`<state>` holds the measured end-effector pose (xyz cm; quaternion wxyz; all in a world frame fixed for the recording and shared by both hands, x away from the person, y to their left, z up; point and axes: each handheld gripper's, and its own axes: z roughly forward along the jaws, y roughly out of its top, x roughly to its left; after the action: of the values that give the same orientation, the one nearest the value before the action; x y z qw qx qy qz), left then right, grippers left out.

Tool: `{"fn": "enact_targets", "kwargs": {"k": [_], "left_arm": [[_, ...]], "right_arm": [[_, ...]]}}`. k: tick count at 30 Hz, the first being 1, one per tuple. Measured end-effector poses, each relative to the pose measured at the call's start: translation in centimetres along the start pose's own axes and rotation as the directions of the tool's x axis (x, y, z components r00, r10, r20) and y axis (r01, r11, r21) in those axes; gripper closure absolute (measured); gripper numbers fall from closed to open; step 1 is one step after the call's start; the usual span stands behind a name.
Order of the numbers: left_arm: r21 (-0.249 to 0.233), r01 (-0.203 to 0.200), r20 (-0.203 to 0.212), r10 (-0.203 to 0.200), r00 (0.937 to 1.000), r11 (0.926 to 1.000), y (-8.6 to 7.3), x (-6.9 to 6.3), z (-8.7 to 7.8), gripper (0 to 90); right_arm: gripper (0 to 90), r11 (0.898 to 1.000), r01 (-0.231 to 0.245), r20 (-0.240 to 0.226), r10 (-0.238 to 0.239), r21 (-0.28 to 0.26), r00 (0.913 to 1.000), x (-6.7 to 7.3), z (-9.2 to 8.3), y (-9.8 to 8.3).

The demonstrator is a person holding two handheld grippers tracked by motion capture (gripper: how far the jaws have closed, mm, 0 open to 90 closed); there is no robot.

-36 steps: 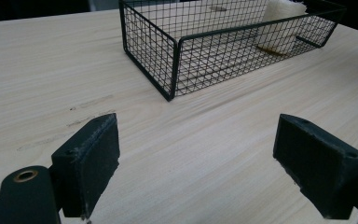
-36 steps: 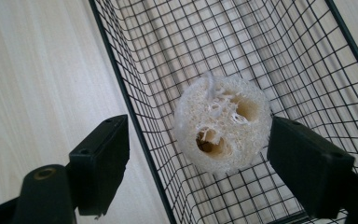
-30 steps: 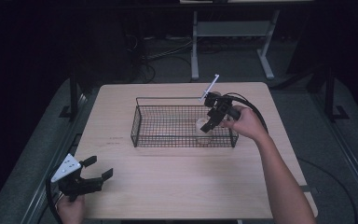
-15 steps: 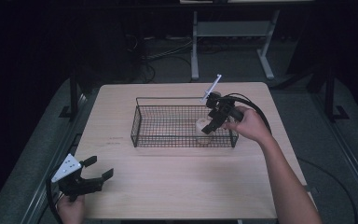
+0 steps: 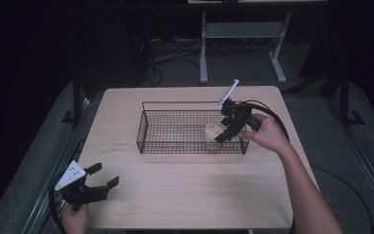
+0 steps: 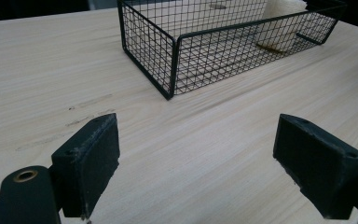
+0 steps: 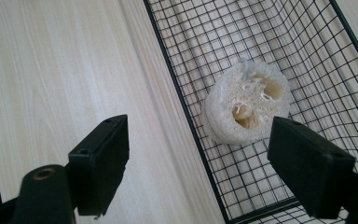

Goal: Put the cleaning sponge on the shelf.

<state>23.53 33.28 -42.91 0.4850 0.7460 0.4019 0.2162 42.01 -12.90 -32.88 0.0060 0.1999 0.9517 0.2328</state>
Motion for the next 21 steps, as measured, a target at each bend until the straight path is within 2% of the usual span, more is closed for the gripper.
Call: {"fn": "enact_targets", "kwargs": {"k": [4,10,21], "left_arm": [[-0.002,-0.007,0.002,0.007,1.0000,1.0000,0.0,-0.1,0.0,13.9],[0.002,-0.003,0.006,0.003,1.0000,1.0000,0.0,-0.1,0.1,13.9],[0.009,-0.011,0.005,0.010,0.9999,0.9999,0.1,-0.3,0.2,13.9]], "right_arm": [[20.0,1.000,-0.010,0.003,0.010,0.024,0.9999,0.1,0.0,-0.7],[19.5,1.000,-0.015,0.008,0.015,0.014,0.9999,0.5,-0.4,-1.7],[19.9,1.000,0.013,-0.009,-0.013,0.008,0.9999,2.0,-0.7,-3.4]]}}
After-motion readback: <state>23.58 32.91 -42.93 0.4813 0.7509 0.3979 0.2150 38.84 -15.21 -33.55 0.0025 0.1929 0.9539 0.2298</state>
